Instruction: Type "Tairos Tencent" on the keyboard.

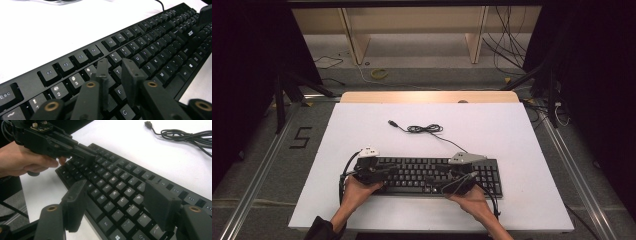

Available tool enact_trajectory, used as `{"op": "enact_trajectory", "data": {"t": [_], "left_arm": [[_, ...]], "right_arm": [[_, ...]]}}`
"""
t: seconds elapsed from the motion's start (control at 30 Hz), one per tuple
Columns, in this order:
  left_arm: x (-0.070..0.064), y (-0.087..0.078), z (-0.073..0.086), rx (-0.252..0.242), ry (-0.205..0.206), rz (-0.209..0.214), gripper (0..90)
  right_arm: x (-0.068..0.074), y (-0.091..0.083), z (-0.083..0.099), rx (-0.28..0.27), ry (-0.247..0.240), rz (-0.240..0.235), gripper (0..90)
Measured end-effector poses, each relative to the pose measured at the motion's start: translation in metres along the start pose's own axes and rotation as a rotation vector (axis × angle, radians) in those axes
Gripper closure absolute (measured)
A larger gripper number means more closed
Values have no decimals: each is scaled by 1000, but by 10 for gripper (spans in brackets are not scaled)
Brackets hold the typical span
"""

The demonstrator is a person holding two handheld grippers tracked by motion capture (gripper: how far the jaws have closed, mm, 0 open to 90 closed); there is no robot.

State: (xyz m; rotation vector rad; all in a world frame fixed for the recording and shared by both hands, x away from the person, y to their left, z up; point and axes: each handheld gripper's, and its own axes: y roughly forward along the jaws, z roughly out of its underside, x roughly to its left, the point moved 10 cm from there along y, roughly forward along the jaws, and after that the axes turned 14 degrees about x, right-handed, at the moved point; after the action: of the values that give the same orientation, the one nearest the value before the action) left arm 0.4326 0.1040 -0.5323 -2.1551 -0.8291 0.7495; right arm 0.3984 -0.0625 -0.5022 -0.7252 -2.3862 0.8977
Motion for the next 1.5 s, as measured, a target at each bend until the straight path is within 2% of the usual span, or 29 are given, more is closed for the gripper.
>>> {"op": "enact_trajectory", "data": {"t": [0.6,0.97,1.27,1.5], "left_arm": [[-3,-12,-1,-31,-1,38,534],[-4,-18,-1,-55,-23,61,412],[-4,-26,0,-73,-22,70,363],[-5,-28,2,-83,-21,72,338]], "right_arm": [[-2,2,-1,0,3,8,368],[-3,4,-3,4,9,9,369],[-4,9,-8,9,9,15,376],[-7,15,-12,25,9,32,444]]}}
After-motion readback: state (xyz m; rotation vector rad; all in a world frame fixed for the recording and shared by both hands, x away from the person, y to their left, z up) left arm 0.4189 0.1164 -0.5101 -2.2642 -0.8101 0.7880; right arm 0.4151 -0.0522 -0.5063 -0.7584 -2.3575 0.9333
